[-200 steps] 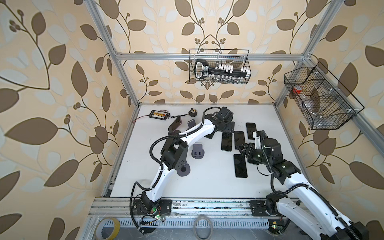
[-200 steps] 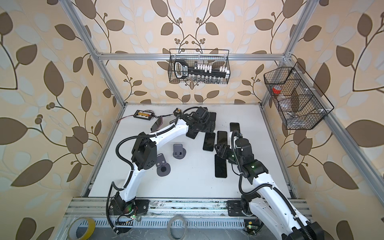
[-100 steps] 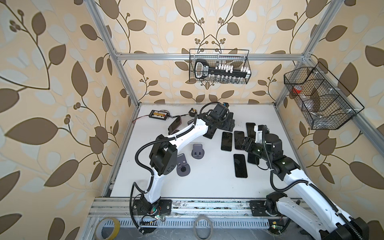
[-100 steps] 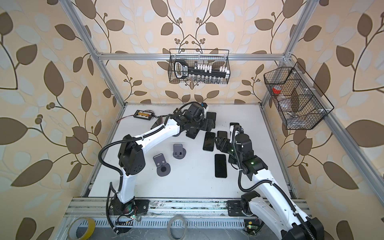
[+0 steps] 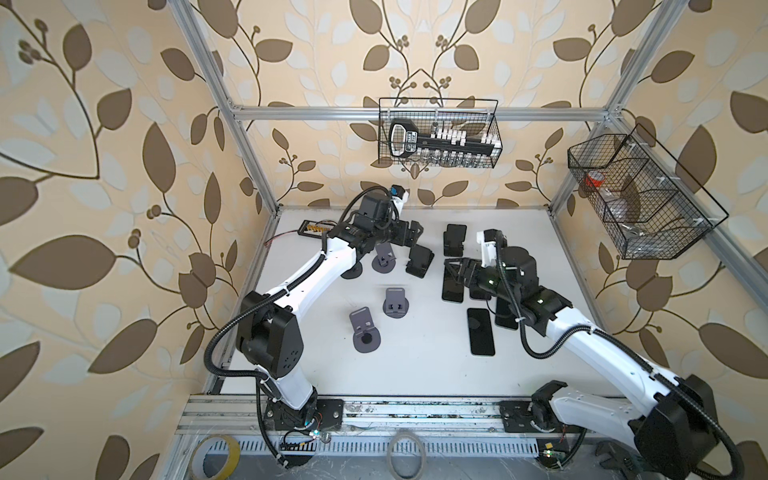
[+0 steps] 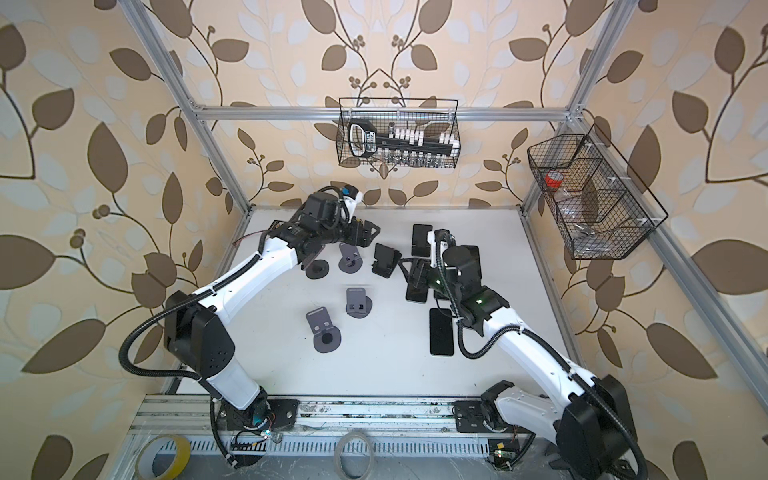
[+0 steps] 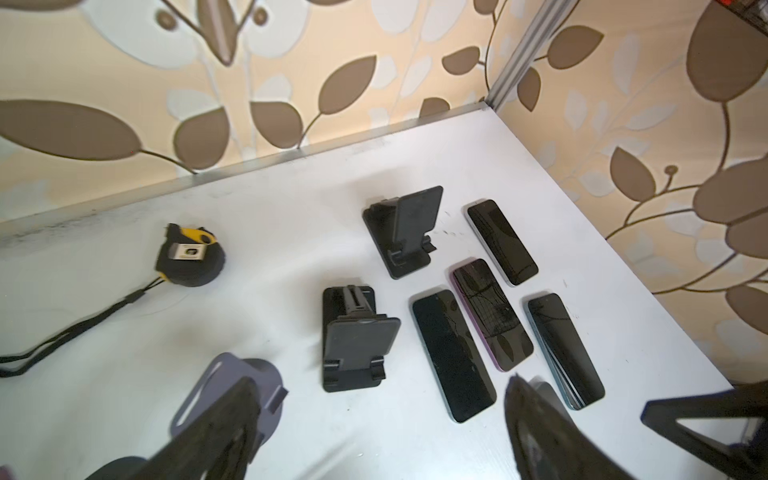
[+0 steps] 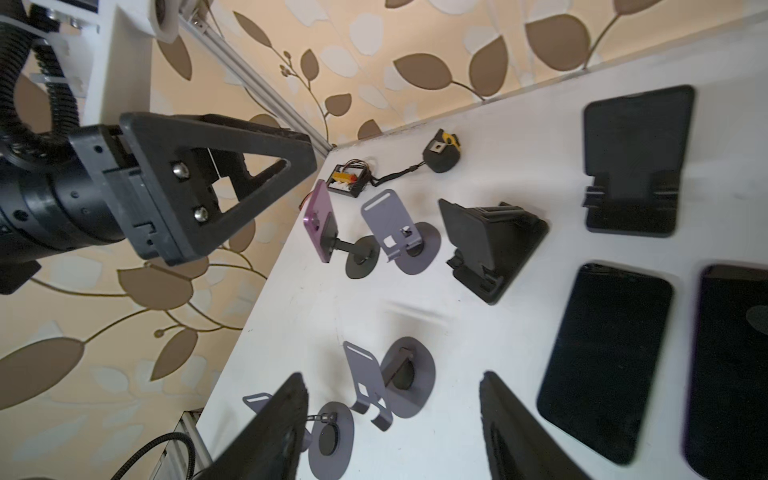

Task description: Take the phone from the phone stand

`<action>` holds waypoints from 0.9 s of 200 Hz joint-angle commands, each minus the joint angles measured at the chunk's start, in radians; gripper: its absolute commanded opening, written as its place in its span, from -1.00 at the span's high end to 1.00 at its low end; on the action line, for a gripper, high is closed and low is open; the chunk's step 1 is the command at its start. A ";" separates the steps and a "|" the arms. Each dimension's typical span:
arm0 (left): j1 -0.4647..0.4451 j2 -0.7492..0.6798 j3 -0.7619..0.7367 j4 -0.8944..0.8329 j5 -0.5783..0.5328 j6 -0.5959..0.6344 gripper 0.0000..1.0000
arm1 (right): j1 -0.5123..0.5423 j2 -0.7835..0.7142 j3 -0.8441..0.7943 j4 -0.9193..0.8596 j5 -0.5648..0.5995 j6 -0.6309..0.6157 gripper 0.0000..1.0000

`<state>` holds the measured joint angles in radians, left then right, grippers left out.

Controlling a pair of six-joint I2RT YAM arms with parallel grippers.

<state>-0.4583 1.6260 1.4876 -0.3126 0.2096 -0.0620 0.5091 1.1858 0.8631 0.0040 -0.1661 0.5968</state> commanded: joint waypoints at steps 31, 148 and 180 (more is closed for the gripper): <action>0.148 -0.218 -0.141 0.062 0.059 0.183 -0.91 | 0.076 0.206 0.183 0.060 -0.061 -0.077 -0.33; 0.465 -0.279 -0.314 0.150 0.223 0.333 -0.97 | 0.159 0.548 0.461 0.082 -0.197 -0.083 -0.29; 0.512 -0.193 -0.278 0.155 0.095 0.107 -0.89 | 0.179 0.568 0.454 0.101 -0.210 -0.066 -0.29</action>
<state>0.0284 1.3846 1.1885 -0.1951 0.3973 0.2131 0.6685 1.7390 1.2926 0.0799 -0.3435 0.5190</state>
